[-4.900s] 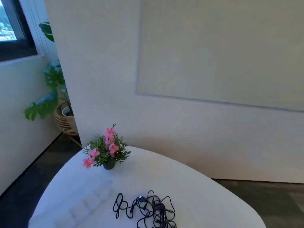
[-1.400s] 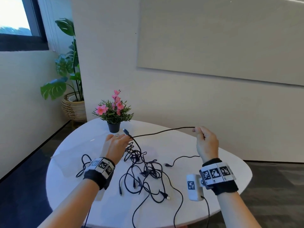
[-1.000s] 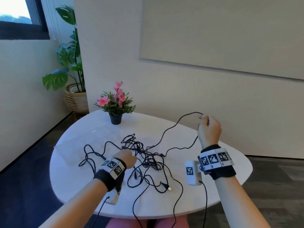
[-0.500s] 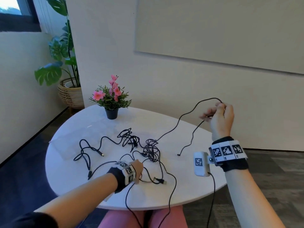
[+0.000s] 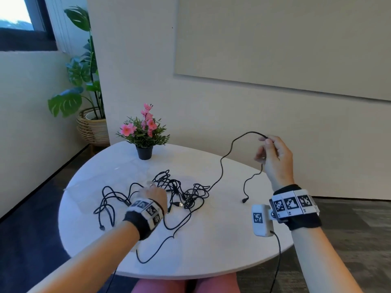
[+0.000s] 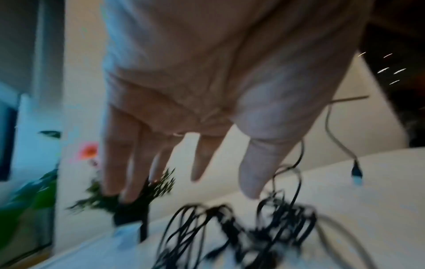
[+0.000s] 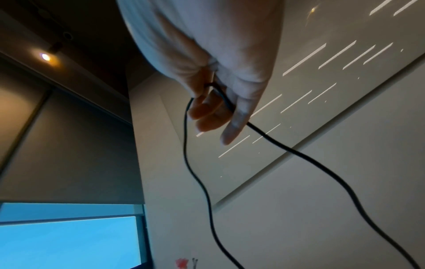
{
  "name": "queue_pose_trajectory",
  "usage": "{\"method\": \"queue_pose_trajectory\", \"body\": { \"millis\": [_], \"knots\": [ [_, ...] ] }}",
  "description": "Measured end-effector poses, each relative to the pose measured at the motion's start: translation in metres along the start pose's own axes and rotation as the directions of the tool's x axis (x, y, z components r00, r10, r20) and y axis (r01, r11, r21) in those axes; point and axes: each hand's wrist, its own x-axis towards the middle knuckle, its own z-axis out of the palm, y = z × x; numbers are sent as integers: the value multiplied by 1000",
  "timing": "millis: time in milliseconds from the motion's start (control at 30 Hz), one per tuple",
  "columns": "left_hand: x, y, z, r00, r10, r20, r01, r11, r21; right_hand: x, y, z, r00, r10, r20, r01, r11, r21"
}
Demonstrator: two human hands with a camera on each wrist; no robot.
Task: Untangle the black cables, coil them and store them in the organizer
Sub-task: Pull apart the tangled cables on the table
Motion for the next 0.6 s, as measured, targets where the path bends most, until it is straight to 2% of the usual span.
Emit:
{"method": "queue_pose_trajectory", "body": {
  "millis": [33, 67, 100, 167, 233, 333, 400, 500, 533, 600],
  "knots": [
    [-6, 11, -4, 994, 25, -106, -34, 995, -89, -4, -5, 5, 998, -18, 55, 16, 999, 42],
    [-11, 23, -7, 973, 93, -210, -141, 964, -226, -8, -10, 11, 994, -32, 104, 23, 996, 88],
    [-15, 33, -11, 943, 186, -277, -281, 891, -356, -12, -15, 16, 989, -43, 144, 23, 991, 132],
    [-19, 52, -13, 887, 356, -293, -460, 723, -515, -19, -24, 24, 982, -52, 184, 14, 979, 203],
    [-18, 62, -2, 855, 459, -241, -515, 693, -505, -20, -29, 26, 985, -52, 165, 3, 959, 282],
    [-13, 60, 22, 854, 470, -223, -516, 713, -474, -16, -34, 17, 996, -30, 86, -6, 922, 386],
    [-13, 58, 30, 849, 459, -264, -529, 711, -464, -13, -35, 8, 998, -20, 59, -7, 904, 427],
    [-11, 61, 25, 851, 335, -405, -519, 663, -540, -13, -38, -2, 996, -26, 88, -17, 892, 451],
    [-9, 64, 20, 837, 315, -447, -535, 644, -547, -14, -40, -4, 993, -41, 108, -13, 890, 456],
    [-7, 70, 9, 812, 354, -464, -570, 647, -506, -17, -46, -6, 987, -78, 144, 0, 879, 477]
  ]
}}
